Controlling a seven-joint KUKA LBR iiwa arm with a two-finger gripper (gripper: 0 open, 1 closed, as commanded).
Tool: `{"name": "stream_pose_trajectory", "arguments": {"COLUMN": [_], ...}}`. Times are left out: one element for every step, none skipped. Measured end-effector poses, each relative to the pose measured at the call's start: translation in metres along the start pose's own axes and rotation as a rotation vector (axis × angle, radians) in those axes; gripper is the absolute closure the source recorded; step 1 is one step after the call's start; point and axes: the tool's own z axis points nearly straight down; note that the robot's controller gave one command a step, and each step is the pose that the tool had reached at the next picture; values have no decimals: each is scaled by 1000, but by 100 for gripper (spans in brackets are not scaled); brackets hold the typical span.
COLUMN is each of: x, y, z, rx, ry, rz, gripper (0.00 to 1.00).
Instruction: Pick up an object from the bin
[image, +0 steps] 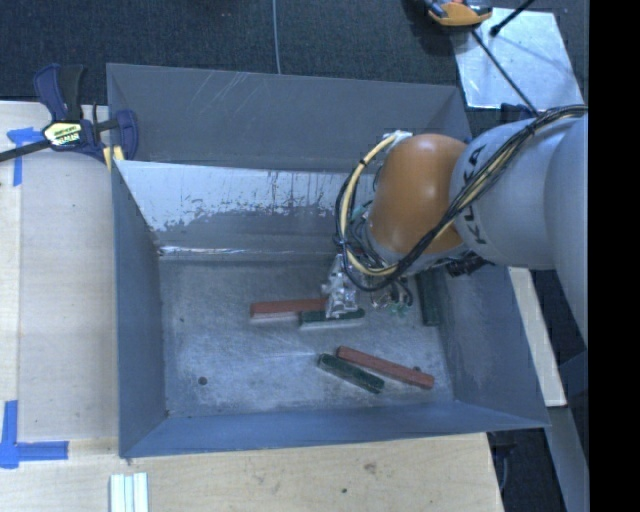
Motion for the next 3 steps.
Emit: {"name": "stream_pose_trajectory", "arguments": {"x": [0, 19, 20], "y": [0, 6, 6], "z": [0, -158, -154], "rx": [0, -1, 0], "ry": [0, 7, 14], "rz": [0, 38, 38], "gripper": [100, 100, 0]}}
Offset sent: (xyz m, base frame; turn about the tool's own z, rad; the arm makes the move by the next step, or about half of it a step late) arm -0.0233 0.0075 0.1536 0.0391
